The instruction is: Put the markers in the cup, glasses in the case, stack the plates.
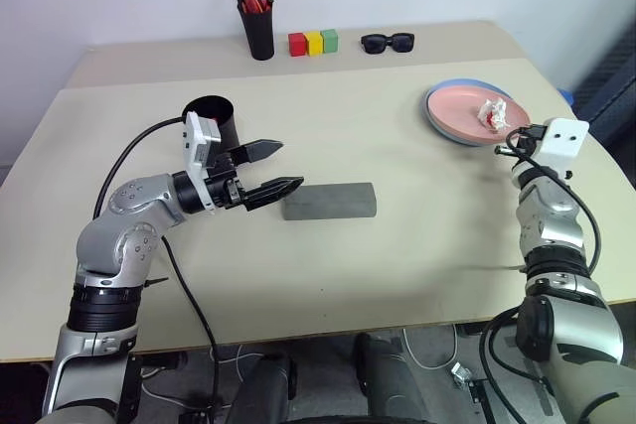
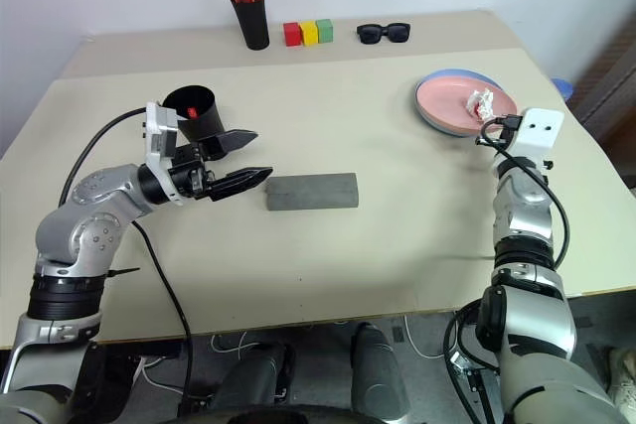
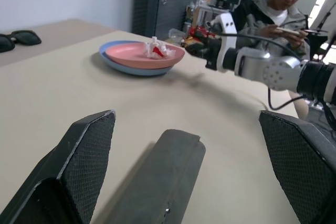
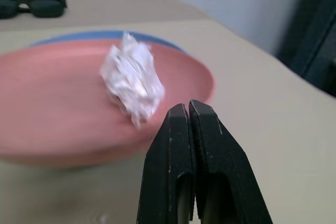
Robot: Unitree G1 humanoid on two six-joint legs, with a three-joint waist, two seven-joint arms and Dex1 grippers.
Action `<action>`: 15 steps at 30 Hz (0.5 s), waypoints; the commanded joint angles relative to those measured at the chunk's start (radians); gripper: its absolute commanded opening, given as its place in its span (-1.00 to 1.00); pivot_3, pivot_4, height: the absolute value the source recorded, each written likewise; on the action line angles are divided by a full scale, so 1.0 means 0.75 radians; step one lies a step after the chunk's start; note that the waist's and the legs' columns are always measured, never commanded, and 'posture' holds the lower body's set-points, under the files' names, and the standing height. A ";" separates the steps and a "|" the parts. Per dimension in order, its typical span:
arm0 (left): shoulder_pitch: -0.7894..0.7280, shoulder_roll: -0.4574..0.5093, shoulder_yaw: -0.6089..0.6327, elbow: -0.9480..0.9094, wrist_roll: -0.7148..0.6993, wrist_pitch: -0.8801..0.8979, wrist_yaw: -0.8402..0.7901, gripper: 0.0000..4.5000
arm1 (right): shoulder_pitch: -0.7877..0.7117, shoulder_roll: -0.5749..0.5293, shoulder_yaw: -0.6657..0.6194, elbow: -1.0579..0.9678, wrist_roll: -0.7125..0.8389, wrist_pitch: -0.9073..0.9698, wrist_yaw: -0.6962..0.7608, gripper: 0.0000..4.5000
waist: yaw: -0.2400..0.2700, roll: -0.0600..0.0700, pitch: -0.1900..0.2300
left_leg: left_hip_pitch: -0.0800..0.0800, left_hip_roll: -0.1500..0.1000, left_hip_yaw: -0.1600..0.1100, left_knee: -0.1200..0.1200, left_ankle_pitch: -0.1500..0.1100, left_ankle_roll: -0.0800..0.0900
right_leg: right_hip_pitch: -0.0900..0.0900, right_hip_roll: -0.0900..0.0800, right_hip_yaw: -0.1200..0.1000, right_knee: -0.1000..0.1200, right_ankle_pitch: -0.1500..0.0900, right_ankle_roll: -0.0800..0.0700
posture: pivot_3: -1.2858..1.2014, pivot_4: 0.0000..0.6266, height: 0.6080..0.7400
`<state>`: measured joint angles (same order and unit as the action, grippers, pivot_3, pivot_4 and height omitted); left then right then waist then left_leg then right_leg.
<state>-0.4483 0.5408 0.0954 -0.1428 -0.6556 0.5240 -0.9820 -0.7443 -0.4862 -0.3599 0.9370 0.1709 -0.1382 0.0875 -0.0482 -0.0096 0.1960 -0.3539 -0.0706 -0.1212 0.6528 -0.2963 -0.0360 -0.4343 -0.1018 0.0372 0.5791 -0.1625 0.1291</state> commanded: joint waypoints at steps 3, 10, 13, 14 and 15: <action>-0.029 0.016 0.026 -0.051 -0.028 0.001 0.006 1.00 | -0.138 0.046 0.019 0.127 -0.009 -0.098 -0.011 -0.99 | -0.007 0.000 0.000 | 0.001 0.000 0.002 0.000 0.000 0.000 | 0.000 0.001 0.003 0.000 0.000 0.000 | 0.03 -0.52 1.00; -0.025 0.029 0.033 -0.046 -0.025 0.001 0.002 1.00 | -0.252 0.055 0.037 0.262 -0.014 -0.135 0.012 -0.99 | -0.012 0.000 0.000 | 0.000 0.000 0.002 0.000 0.000 0.000 | 0.000 0.001 0.003 0.000 0.000 0.000 | 0.03 -0.52 1.00; -0.019 0.033 0.035 -0.057 -0.028 0.003 0.010 1.00 | -0.258 0.042 0.046 0.271 -0.023 -0.141 0.027 -0.99 | -0.011 0.000 0.000 | 0.000 0.000 0.002 -0.001 0.000 0.000 | 0.000 0.001 0.003 0.000 0.000 0.000 | 0.03 -0.52 1.00; -0.017 0.031 0.040 -0.060 -0.033 0.005 0.016 1.00 | -0.253 0.043 0.050 0.252 -0.019 -0.146 0.054 -0.99 | -0.013 0.000 0.000 | 0.000 0.000 0.002 -0.001 0.000 0.000 | 0.000 0.001 0.003 0.000 0.000 0.000 | 0.03 -0.52 1.00; -0.012 0.032 0.043 -0.061 -0.035 0.006 0.019 1.00 | -0.249 0.055 0.039 0.221 0.012 -0.143 0.116 -0.99 | -0.015 0.000 0.000 | 0.000 0.000 0.002 -0.001 0.000 0.000 | 0.000 0.001 0.003 0.000 0.000 0.000 | 0.03 -0.52 1.00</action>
<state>-0.4550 0.5544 0.0974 -0.1481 -0.6631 0.5338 -0.9732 -0.9120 -0.4331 -0.3234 1.1439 0.1604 -0.2241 0.1299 -0.0598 -0.0097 0.1960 -0.3535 -0.0704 -0.1194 0.6523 -0.2964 -0.0359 -0.4346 -0.1012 0.0399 0.5787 -0.1624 0.1293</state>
